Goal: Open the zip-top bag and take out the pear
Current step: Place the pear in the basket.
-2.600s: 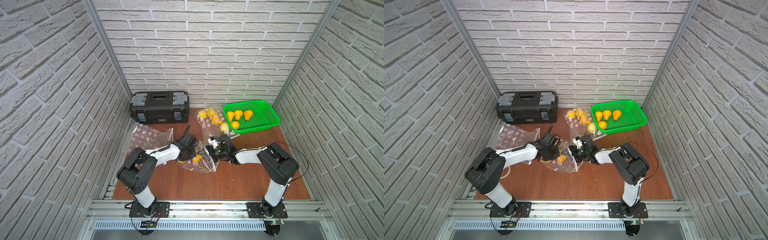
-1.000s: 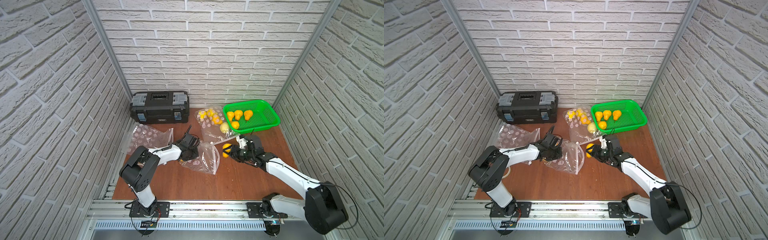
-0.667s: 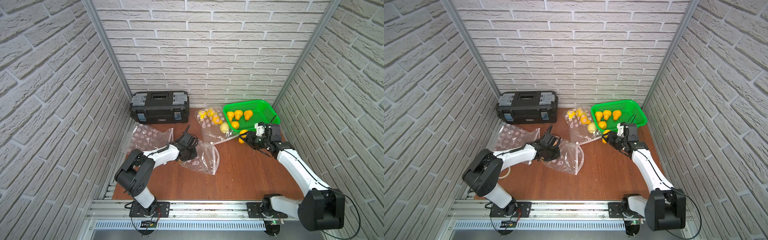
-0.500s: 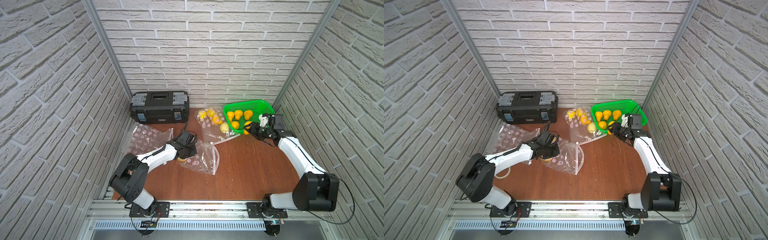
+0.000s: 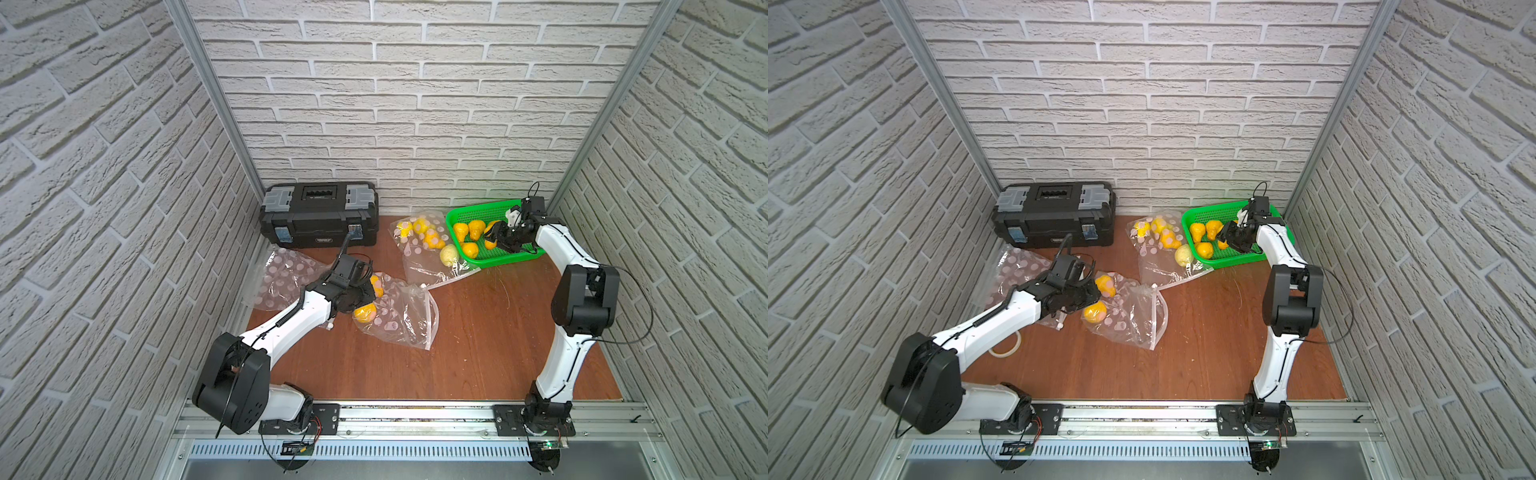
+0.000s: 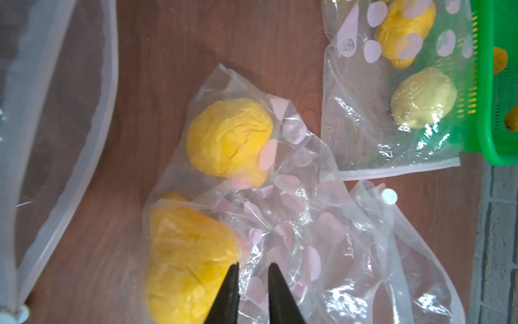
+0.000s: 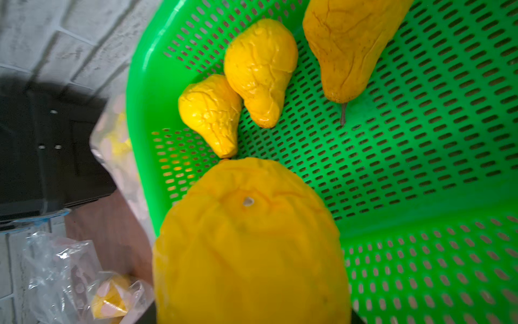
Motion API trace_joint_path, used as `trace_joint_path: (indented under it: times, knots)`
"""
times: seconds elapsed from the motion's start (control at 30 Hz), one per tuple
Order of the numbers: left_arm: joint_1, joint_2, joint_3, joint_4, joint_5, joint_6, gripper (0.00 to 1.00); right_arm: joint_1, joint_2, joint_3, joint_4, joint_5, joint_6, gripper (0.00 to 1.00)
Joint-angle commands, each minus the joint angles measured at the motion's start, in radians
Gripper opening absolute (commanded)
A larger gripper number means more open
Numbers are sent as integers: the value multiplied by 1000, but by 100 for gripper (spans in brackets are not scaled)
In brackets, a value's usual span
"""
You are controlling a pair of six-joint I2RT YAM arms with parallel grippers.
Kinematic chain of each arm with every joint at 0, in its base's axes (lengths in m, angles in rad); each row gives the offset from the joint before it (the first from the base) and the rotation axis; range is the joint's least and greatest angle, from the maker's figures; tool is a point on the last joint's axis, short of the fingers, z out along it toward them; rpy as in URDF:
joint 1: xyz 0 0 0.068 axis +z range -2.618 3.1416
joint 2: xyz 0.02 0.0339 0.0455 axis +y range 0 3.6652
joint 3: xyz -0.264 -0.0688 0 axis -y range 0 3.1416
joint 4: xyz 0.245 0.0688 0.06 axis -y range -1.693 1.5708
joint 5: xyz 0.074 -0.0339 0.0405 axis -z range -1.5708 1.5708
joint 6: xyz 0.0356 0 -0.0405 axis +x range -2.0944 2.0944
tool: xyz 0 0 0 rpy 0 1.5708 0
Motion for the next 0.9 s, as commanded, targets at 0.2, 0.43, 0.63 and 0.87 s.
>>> trace_joint_path:
  times: [0.2, 0.43, 0.63, 0.87]
  knots:
    - [97, -48, -85, -12, 17, 40, 25, 1, 89, 99, -78, 36, -49, 58]
    - [122, -11, -80, 3, 43, 63, 27, 2, 19, 111, -118, 62, -75, 69]
    - [133, 14, -66, 3, 47, 80, 28, 3, -82, 79, -144, 77, -89, 68]
    - [135, 38, -48, -2, 26, 92, 28, 42, -279, -79, -145, -42, -91, 61]
